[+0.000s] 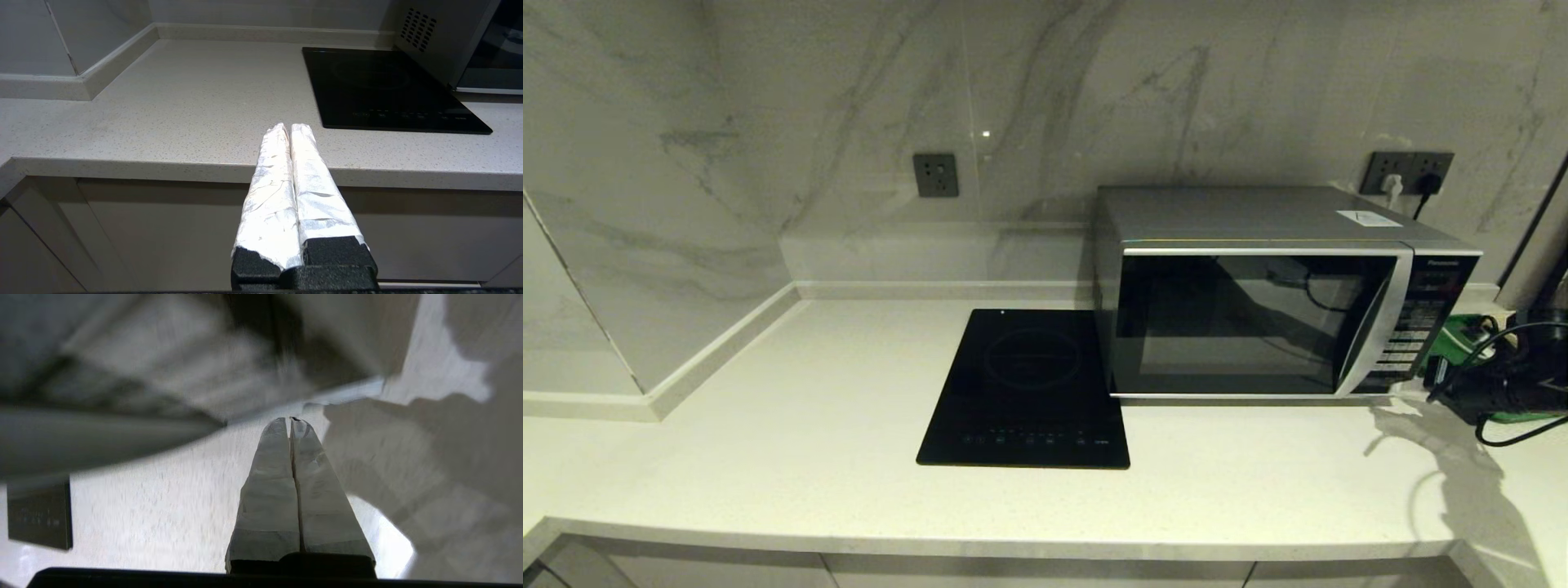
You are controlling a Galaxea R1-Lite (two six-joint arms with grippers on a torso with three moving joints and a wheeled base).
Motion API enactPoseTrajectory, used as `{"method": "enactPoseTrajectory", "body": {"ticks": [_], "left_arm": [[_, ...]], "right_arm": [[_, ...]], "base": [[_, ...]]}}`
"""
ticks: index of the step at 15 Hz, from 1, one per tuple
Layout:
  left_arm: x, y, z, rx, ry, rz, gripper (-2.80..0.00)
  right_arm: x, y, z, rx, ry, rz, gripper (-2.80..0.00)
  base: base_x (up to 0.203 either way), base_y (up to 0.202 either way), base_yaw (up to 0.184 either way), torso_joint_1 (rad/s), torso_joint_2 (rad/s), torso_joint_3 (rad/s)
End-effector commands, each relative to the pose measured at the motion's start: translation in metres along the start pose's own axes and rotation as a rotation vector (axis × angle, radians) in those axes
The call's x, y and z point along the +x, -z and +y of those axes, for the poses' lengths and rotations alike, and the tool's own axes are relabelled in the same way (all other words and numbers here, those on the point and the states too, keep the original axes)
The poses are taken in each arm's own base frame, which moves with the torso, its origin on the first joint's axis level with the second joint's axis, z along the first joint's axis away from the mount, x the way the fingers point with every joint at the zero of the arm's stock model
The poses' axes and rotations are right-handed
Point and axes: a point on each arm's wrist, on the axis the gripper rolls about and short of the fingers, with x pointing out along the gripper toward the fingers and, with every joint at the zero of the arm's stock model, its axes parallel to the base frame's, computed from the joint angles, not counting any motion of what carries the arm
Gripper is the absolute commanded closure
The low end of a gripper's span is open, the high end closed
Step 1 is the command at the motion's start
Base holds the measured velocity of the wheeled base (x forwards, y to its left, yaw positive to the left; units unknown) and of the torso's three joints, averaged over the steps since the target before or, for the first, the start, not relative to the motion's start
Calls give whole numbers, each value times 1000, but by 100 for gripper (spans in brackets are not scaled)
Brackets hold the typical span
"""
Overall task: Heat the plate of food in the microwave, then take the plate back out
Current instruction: Open the microwave oven
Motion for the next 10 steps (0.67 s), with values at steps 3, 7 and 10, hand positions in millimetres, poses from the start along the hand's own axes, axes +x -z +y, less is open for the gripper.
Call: {"method": "enactPoseTrajectory", "body": {"ticks": [3,7,10], "left_arm": [[0,0,0,-1,0,0,0],[0,0,0,-1,0,0,0],[0,0,0,-1,-1,0,0]], "right_arm": [[-45,34,1,13,37,73,0],[-110,54,0,-4,88,36,0],[-157,39,18,-76,121,-22,0]], "base": [[0,0,0,0,0,0],[0,0,0,0,0,0],[0,0,0,0,0,0]]}}
